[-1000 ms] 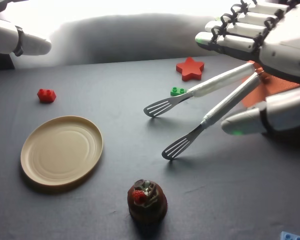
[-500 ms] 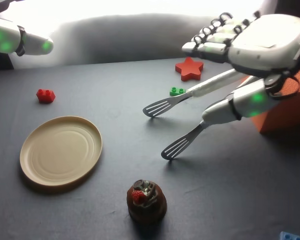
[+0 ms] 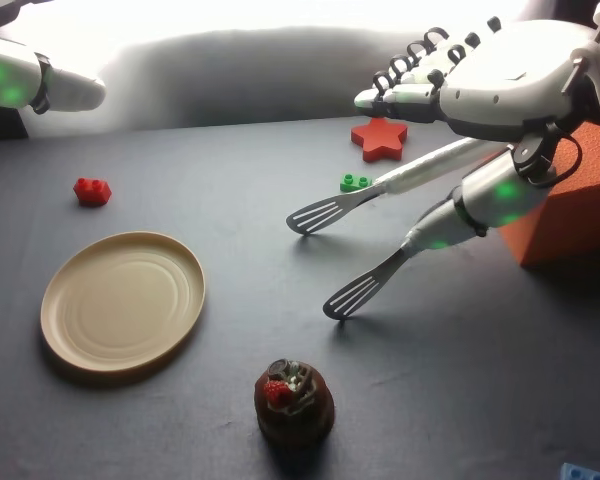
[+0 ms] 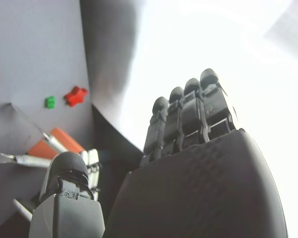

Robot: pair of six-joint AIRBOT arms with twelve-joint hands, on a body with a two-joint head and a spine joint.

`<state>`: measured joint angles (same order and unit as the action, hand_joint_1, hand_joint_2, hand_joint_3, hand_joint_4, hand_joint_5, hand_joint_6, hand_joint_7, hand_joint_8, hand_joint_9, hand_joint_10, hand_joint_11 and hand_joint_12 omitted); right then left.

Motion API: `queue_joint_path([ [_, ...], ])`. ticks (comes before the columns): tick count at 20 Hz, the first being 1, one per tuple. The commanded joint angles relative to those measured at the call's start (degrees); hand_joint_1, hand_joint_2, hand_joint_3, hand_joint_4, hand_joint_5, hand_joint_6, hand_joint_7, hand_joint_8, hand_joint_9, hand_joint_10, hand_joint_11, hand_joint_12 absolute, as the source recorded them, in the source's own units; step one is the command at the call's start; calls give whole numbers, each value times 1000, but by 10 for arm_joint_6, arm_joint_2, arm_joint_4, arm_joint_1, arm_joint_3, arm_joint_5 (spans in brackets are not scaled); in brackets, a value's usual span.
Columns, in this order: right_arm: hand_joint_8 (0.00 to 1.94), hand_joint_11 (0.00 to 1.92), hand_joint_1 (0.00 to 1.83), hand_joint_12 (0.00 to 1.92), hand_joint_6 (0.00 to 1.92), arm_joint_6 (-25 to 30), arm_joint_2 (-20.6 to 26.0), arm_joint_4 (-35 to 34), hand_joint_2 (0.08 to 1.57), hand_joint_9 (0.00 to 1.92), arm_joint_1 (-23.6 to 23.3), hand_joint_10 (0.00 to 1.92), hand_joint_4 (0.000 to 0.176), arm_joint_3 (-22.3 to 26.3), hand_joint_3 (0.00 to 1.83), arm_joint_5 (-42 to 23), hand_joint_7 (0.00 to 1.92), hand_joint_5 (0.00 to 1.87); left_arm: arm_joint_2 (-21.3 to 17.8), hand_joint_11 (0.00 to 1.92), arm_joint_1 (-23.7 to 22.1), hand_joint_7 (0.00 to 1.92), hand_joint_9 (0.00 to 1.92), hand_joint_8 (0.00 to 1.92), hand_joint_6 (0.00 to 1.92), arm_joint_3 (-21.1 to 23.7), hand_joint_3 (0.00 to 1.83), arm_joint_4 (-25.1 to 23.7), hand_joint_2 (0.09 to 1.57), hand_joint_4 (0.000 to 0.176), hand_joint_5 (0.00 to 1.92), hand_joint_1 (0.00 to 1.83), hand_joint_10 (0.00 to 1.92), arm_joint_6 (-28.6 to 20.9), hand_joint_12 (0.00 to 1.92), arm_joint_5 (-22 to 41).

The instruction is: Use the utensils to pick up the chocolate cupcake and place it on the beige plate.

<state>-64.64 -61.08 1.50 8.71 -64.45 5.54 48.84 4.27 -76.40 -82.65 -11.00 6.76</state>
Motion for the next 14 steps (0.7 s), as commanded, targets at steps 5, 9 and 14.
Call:
queue_joint_path([
  [5,0,0,817,82,0,4,-5,-2,1021,0,-13,0,0,-3,1,-12,0,0,-3,2,-9,67,46,1,0,-2,1,4,1100,0,95,87,0,1,106,-3],
  [9,0,0,891,104,0,24,-12,-2,1058,0,-30,0,0,-11,2,16,0,1,-3,0,-9,61,42,0,0,-2,1,3,1101,0,79,102,0,1,109,-3],
  [14,0,0,941,84,0,36,-28,-2,1053,0,-33,0,0,-26,0,54,0,0,-3,0,-9,44,26,0,0,-2,2,3,1112,0,52,80,0,1,46,-3],
])
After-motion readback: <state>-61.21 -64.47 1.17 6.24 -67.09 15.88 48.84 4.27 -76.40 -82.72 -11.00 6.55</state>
